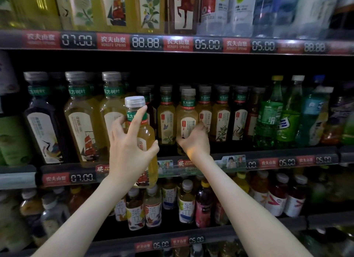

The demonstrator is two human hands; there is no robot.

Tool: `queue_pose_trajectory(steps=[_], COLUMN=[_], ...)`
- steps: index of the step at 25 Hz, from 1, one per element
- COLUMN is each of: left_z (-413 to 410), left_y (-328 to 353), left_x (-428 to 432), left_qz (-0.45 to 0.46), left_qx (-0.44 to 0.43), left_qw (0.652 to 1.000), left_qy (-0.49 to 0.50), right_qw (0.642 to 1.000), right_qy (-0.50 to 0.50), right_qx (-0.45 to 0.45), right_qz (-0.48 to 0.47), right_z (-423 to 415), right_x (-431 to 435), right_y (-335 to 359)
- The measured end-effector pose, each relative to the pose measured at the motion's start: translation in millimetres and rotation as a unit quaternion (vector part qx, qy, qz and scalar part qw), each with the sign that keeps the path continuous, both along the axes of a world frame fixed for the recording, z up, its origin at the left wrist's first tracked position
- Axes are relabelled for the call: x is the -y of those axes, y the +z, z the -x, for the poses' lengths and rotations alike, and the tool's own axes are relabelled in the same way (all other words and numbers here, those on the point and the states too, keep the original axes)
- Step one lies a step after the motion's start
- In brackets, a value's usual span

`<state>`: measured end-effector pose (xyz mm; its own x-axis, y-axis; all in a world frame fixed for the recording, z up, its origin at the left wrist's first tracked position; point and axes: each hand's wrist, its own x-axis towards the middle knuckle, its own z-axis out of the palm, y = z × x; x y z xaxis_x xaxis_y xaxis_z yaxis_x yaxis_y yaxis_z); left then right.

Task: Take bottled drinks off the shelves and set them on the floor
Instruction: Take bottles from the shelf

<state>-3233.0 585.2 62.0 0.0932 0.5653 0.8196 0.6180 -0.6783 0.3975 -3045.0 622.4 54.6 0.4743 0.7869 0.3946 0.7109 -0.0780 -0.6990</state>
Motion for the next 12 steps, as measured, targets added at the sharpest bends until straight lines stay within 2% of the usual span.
queue_pose_trajectory(steps=[9,12], left_z=[-19,-25], left_y=[5,7], left_x=[2,0], left_qz=[-0.053,-0.073], left_qx=[0.040,0.058], left_qw=[0.998,0.996], left_qy=[0.008,0.006], right_qw=[0.992,0.993], right_qy=[-0.043,-0.024], right_qx=[-0.102,-0.108], right_qz=[-0.059,-0.039], right_z=[-79,-95], right_x=[32,32], right_y=[-5,0])
